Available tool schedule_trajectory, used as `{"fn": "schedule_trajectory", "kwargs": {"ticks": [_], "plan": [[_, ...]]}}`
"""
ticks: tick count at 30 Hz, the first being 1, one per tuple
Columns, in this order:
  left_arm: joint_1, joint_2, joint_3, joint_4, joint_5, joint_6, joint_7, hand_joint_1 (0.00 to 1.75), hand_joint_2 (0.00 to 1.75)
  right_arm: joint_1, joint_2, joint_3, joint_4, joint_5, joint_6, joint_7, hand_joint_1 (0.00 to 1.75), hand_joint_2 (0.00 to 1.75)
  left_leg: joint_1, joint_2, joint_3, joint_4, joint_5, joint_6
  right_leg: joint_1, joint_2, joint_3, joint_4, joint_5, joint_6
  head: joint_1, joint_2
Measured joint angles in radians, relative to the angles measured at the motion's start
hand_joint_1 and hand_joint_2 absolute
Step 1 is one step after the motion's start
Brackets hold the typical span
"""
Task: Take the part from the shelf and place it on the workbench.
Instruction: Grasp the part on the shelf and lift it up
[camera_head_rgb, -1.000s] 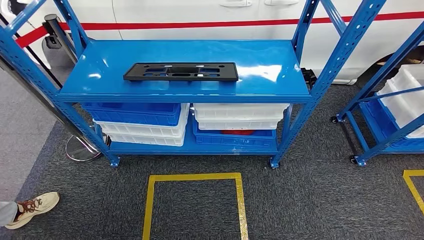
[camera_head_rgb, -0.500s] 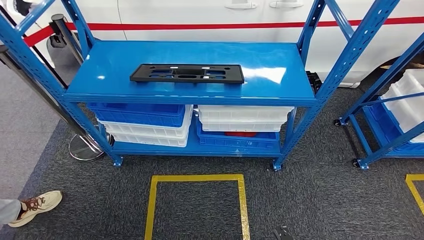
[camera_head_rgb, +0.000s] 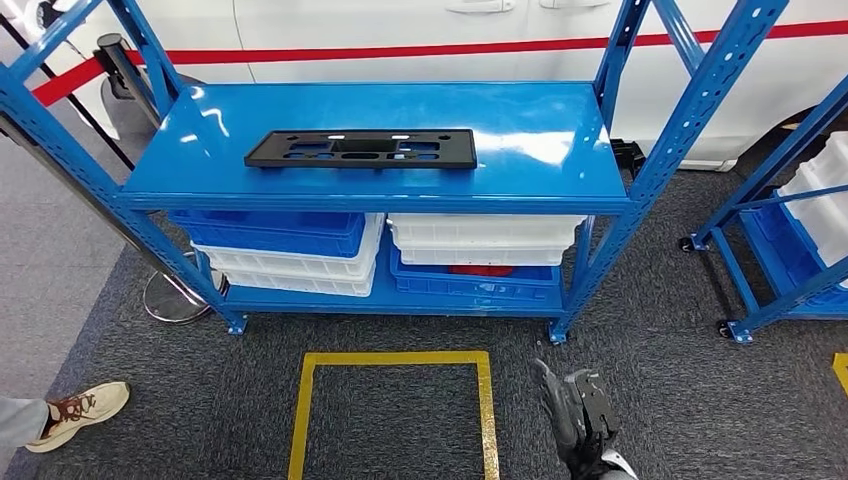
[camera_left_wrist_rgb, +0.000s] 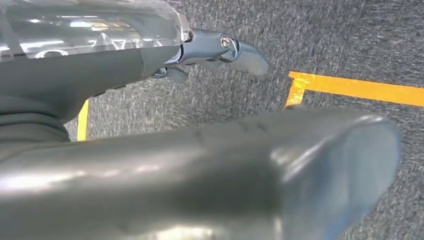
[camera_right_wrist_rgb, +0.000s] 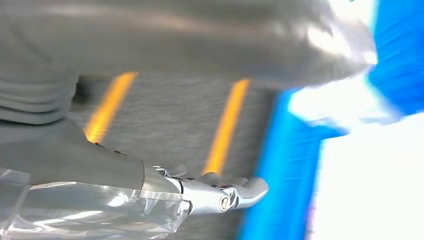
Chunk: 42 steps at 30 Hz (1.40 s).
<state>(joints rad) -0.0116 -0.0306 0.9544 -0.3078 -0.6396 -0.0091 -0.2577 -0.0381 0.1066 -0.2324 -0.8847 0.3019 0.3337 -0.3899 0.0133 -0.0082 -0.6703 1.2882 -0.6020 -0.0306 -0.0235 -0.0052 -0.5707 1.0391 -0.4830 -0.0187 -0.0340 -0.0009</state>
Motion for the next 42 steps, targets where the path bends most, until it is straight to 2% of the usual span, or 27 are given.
{"fn": "schedule_trajectory", "kwargs": {"ticks": [1,3,4,5,7,10,12,14,15,16,17,19,20,22,24,25,26,28,30,31,32,34,35,36,37,40,42], "plan": [[0.000,-0.001,0.011,0.002,-0.006,0.000,-0.002,0.00,0.00,-0.001,0.005,0.008,-0.035,-0.015,0.010,-0.009,0.00,0.00,0.000,0.000,-0.003,-0.010,0.024,0.002,0.001,0.000,0.004,0.000,-0.003,0.000,0.000,0.000],[-0.002,-0.002,0.032,0.006,-0.019,0.000,-0.007,0.00,0.00,-0.005,0.015,0.026,-0.104,-0.042,0.029,-0.027,0.00,0.00,0.000,0.002,0.034,-0.120,0.106,0.009,0.001,0.000,0.015,0.000,-0.010,0.004,0.000,0.000],[-0.004,-0.002,0.042,0.008,-0.025,0.000,-0.010,0.00,0.00,-0.009,0.020,0.035,-0.140,-0.055,0.038,-0.035,0.00,0.00,-0.003,0.003,0.056,-0.178,0.135,0.013,0.002,0.000,0.018,0.000,-0.013,0.007,0.000,0.000],[-0.007,-0.002,0.052,0.010,-0.032,0.000,-0.014,0.00,0.00,-0.013,0.024,0.045,-0.175,-0.068,0.048,-0.044,0.00,0.00,-0.005,0.004,0.073,-0.221,0.149,0.018,0.004,0.000,0.019,0.001,-0.015,0.012,0.000,0.000],[-0.011,-0.002,0.073,0.012,-0.044,-0.001,-0.019,0.00,0.00,-0.018,0.031,0.067,-0.247,-0.093,0.066,-0.061,0.00,0.00,-0.011,0.003,0.081,-0.247,0.146,0.028,0.005,-0.001,0.017,-0.001,-0.014,0.023,0.001,0.000],[-0.013,-0.005,0.103,0.015,-0.062,-0.001,-0.027,0.00,0.00,-0.029,0.038,0.098,-0.350,-0.128,0.089,-0.086,0.00,0.00,-0.007,0.004,0.087,-0.260,0.149,0.046,0.005,-0.003,0.012,0.013,-0.027,0.039,0.002,0.000],[-0.018,-0.008,0.122,0.018,-0.075,-0.001,-0.033,0.00,0.00,-0.038,0.040,0.119,-0.419,-0.151,0.104,-0.103,0.00,0.00,-0.006,0.008,0.092,-0.267,0.150,0.058,0.005,0.000,-0.029,0.099,-0.072,0.042,0.002,0.000],[-0.023,-0.009,0.141,0.021,-0.086,-0.001,-0.038,0.00,0.00,-0.043,0.041,0.141,-0.481,-0.174,0.118,-0.119,0.00,0.00,-0.010,0.013,0.094,-0.267,0.148,0.066,0.006,0.001,-0.099,0.225,-0.119,0.043,0.002,0.000],[-0.025,-0.010,0.151,0.022,-0.093,-0.001,-0.039,0.00,0.00,-0.044,0.041,0.152,-0.510,-0.185,0.126,-0.127,0.00,0.00,-0.013,0.016,0.096,-0.267,0.146,0.068,0.007,0.001,-0.123,0.263,-0.122,0.042,0.002,0.000],[-0.026,-0.011,0.161,0.024,-0.099,-0.001,-0.041,0.00,0.00,-0.045,0.041,0.164,-0.540,-0.197,0.133,-0.135,0.00,0.00,-0.016,0.020,0.099,-0.267,0.144,0.070,0.008,0.001,-0.130,0.265,-0.106,0.039,0.002,0.000],[-0.026,-0.013,0.170,0.025,-0.105,-0.001,-0.044,0.00,0.00,-0.048,0.041,0.177,-0.571,-0.209,0.140,-0.143,0.00,0.00,-0.019,0.025,0.103,-0.267,0.142,0.071,0.011,-0.001,-0.116,0.228,-0.072,0.033,0.002,0.000],[-0.028,-0.017,0.189,0.029,-0.118,-0.001,-0.049,0.00,0.00,-0.059,0.041,0.204,-0.636,-0.233,0.155,-0.160,0.00,0.00,-0.027,0.038,0.112,-0.266,0.135,0.071,0.024,-0.024,-0.059,0.097,0.001,0.015,0.002,0.000],[-0.031,-0.019,0.200,0.032,-0.125,0.000,-0.053,0.00,0.00,-0.065,0.041,0.220,-0.677,-0.245,0.164,-0.169,0.00,0.00,-0.030,0.044,0.114,-0.264,0.132,0.069,0.030,-0.038,-0.036,0.043,0.020,0.007,0.002,0.000],[-0.037,-0.022,0.238,0.041,-0.151,0.004,-0.065,0.00,0.00,-0.076,0.038,0.272,-0.798,-0.294,0.196,-0.205,0.00,0.00,-0.036,0.057,0.112,-0.262,0.128,0.062,0.038,-0.049,-0.025,0.004,0.024,-0.001,0.002,0.000],[-0.046,-0.023,0.285,0.049,-0.191,0.009,-0.085,0.00,0.00,-0.090,0.035,0.339,-0.924,-0.370,0.245,-0.266,0.00,0.00,-0.036,0.070,0.112,-0.263,0.124,0.055,0.033,-0.033,-0.025,-0.006,0.028,-0.004,0.002,0.000],[-0.050,-0.024,0.304,0.052,-0.208,0.012,-0.093,0.00,0.00,-0.097,0.034,0.369,-0.967,-0.400,0.262,-0.289,0.00,0.00,-0.035,0.063,0.112,-0.254,0.115,0.049,0.028,-0.028,-0.020,-0.013,0.030,-0.007,0.002,0.000],[-0.053,-0.025,0.317,0.055,-0.218,0.014,-0.098,0.00,0.00,-0.101,0.032,0.391,-0.996,-0.415,0.267,-0.301,0.00,0.00,-0.033,0.050,0.105,-0.230,0.098,0.042,0.022,-0.025,-0.015,-0.020,0.033,-0.009,0.002,0.000],[-0.058,-0.027,0.337,0.060,-0.226,0.015,-0.102,0.00,0.00,-0.101,0.026,0.424,-1.037,-0.418,0.260,-0.305,0.00,0.00,-0.022,0.022,0.061,-0.124,0.040,0.028,0.016,-0.020,-0.009,-0.027,0.035,-0.011,0.001,0.000],[-0.059,-0.028,0.354,0.064,-0.227,0.012,-0.101,0.00,0.00,-0.100,0.017,0.450,-1.066,-0.415,0.250,-0.305,0.00,0.00,-0.009,0.017,0.005,-0.010,-0.003,0.015,0.013,-0.013,-0.009,-0.026,0.035,-0.010,0.001,0.000],[-0.058,-0.028,0.360,0.065,-0.226,0.009,-0.100,0.00,0.00,-0.100,0.012,0.461,-1.077,-0.414,0.246,-0.305,0.00,0.00,-0.002,0.017,-0.004,0.006,0.003,0.009,0.010,-0.010,-0.009,-0.024,0.034,-0.008,0.001,0.000],[-0.058,-0.028,0.366,0.066,-0.226,0.004,-0.099,0.00,0.00,-0.099,0.006,0.469,-1.085,-0.413,0.242,-0.305,0.00,0.00,0.004,0.017,0.003,-0.015,0.027,0.003,0.006,-0.007,-0.008,-0.022,0.032,-0.004,0.001,0.000],[-0.060,-0.029,0.376,0.068,-0.226,-0.007,-0.098,0.00,0.00,-0.097,-0.007,0.479,-1.095,-0.409,0.238,-0.305,0.00,0.00,0.015,0.016,0.059,-0.140,0.096,-0.012,-0.003,-0.002,-0.007,-0.014,0.026,0.009,0.001,0.000],[-0.061,-0.030,0.380,0.071,-0.226,-0.011,-0.097,0.00,0.00,-0.097,-0.012,0.483,-1.100,-0.407,0.236,-0.305,0.00,0.00,0.017,0.012,0.085,-0.198,0.118,-0.013,-0.004,0.001,-0.008,-0.008,0.022,0.018,-0.001,0.000],[-0.062,-0.032,0.384,0.073,-0.226,-0.014,-0.096,0.00,0.00,-0.096,-0.017,0.486,-1.104,-0.405,0.235,-0.305,0.00,0.00,0.017,0.009,0.100,-0.234,0.127,-0.010,-0.003,0.003,-0.011,-0.003,0.021,0.027,-0.002,0.000],[-0.062,-0.033,0.387,0.075,-0.226,-0.016,-0.095,0.00,0.00,-0.096,-0.021,0.489,-1.108,-0.404,0.234,-0.305,0.00,0.00,0.015,0.006,0.103,-0.245,0.124,-0.003,-0.001,0.005,-0.013,-0.002,0.022,0.035,-0.003,0.000],[-0.064,-0.033,0.393,0.077,-0.226,-0.017,-0.092,0.00,0.00,-0.094,-0.033,0.494,-1.116,-0.403,0.231,-0.305,0.00,0.00,0.011,0.005,0.099,-0.247,0.129,0.028,-0.004,0.006,-0.014,-0.004,0.022,0.053,-0.003,0.000],[-0.066,-0.033,0.396,0.077,-0.226,-0.018,-0.092,0.00,0.00,-0.094,-0.040,0.495,-1.119,-0.403,0.228,-0.305,0.00,0.00,0.008,0.006,0.098,-0.251,0.134,0.044,-0.007,0.005,-0.037,0.050,-0.016,0.057,-0.002,0.000]]}}
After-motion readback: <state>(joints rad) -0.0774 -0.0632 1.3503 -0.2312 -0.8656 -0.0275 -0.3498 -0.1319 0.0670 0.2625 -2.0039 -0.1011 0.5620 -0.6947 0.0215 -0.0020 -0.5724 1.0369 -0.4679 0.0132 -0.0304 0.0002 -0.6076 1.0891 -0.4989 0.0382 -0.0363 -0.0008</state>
